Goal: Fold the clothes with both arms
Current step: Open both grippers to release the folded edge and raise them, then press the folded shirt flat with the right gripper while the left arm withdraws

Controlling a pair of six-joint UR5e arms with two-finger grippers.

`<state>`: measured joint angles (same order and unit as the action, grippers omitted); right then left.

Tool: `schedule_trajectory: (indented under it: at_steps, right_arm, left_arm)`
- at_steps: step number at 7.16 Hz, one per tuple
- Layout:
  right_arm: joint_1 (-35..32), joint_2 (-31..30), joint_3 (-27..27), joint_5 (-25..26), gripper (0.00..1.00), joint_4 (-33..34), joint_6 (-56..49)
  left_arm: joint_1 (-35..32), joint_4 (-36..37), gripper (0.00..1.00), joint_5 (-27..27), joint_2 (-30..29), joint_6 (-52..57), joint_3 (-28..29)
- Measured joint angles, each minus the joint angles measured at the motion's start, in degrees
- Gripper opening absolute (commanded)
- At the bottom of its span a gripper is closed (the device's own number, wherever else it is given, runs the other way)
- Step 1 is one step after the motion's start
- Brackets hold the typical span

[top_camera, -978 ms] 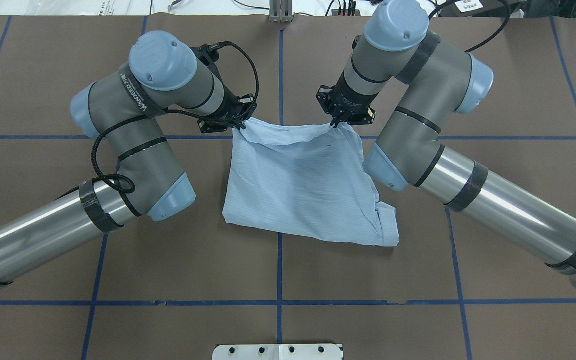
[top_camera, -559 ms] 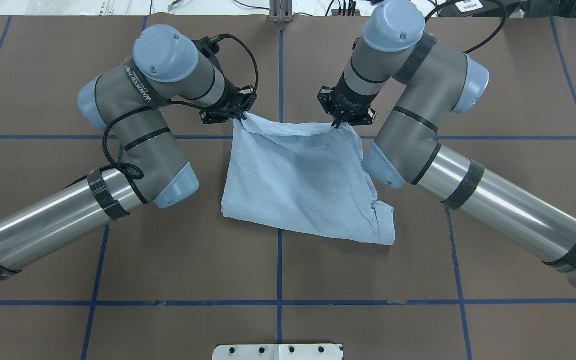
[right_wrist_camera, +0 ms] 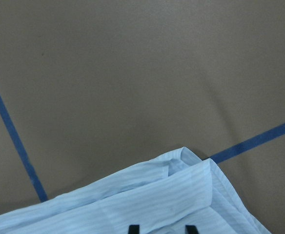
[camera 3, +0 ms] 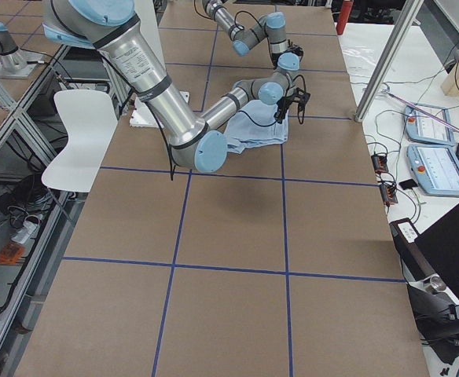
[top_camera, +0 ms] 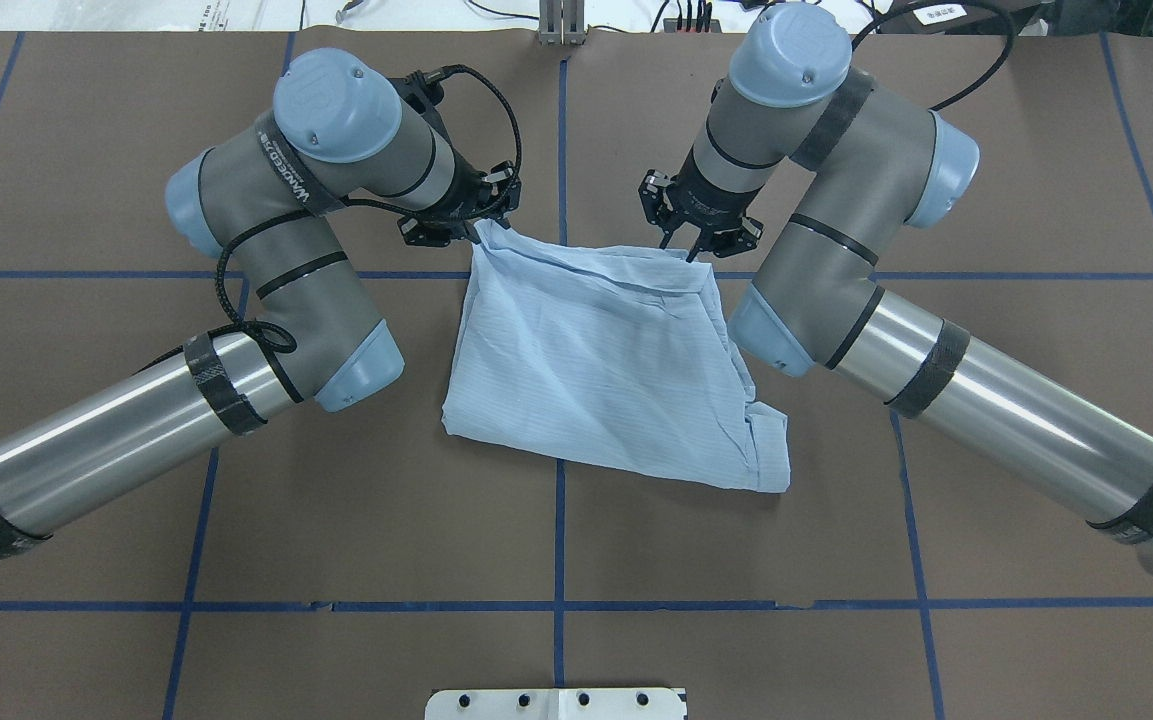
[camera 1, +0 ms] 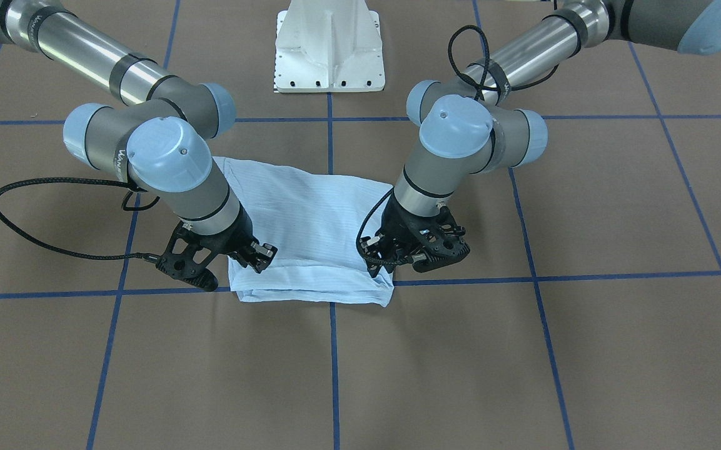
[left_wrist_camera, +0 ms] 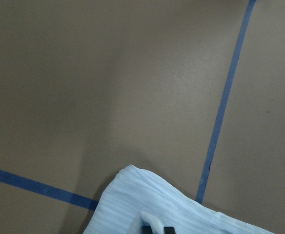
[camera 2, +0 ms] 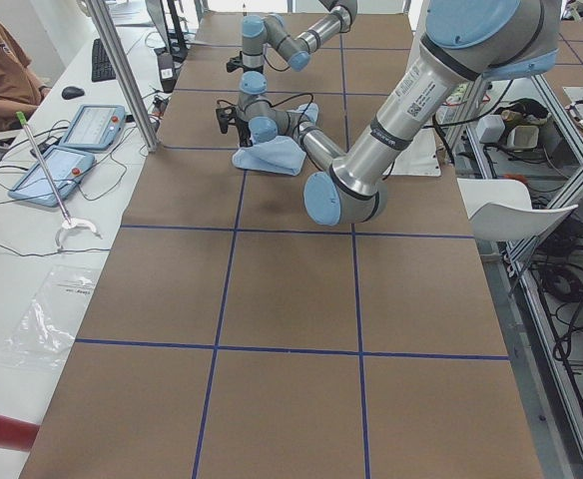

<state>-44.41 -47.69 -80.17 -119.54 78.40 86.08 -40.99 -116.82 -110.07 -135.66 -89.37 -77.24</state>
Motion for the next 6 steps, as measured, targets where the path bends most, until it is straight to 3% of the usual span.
schedule_trajectory:
  at_steps: [4,6]
  right_arm:
    - [0.0,-0.8,0.7,-0.4,1.0,-6.6,-1.0]
    - [3.6,-0.3,0.5,3.9,1.0,-8.6,-5.8]
  left_arm:
    - [-3.1,2.4,1.0,-1.4,0.0,2.3,0.1]
    - [-6.3,5.1,1.0,-3.3,1.5,9.3,-0.2]
